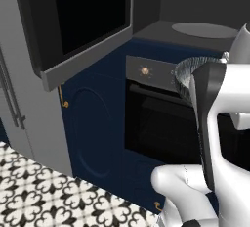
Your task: Pick the garlic from the sink and place it in the bowl. Then pick the bowl and place it in the microwave. Then close the microwave door and press the start button.
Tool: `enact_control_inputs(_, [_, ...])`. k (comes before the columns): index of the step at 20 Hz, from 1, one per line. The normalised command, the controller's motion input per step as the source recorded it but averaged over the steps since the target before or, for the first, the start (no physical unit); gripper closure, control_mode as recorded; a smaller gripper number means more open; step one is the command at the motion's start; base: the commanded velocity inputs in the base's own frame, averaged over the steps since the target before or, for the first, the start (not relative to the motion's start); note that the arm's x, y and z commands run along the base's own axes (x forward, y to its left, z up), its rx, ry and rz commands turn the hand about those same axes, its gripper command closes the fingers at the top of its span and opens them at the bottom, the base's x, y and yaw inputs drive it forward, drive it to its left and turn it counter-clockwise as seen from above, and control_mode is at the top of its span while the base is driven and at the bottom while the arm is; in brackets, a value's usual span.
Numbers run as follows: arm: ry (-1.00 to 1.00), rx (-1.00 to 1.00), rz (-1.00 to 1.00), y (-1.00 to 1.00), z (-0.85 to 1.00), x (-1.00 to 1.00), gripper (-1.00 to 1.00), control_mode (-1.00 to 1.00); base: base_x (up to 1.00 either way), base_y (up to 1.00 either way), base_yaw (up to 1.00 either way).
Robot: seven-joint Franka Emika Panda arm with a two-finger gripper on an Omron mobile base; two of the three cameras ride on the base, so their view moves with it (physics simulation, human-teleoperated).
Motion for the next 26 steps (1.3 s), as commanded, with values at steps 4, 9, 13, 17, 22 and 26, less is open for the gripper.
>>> enact_control_inputs(4, [0.0, 0.0, 0.0, 0.0, 0.0, 0.0, 1.0, 1.0, 0.29, -0.13, 0.17])
enact_control_inputs(9, [-0.04, 0.02, 0.02, -0.01, 0.25, -0.16, 1.0, -1.0, 0.05, -0.04, 0.06])
enact_control_inputs(13, [-0.15, 0.02, 0.0, -0.05, 0.68, -0.04, 1.0, -1.0, 0.0, 0.0, 0.0])
enact_control_inputs(17, [-0.38, 0.0, -0.04, -0.26, 0.67, 0.06, 1.0, -1.0, 0.0, 0.0, 0.0])
enact_control_inputs(22, [-0.26, -0.02, -0.15, -0.17, 0.44, 0.28, 1.0, -1.0, 0.0, 0.0, 0.0])
enact_control_inputs(26, [-0.17, -0.01, -0.25, -0.03, 0.18, 0.58, 1.0, -1.0, 0.0, 0.0, 0.0])
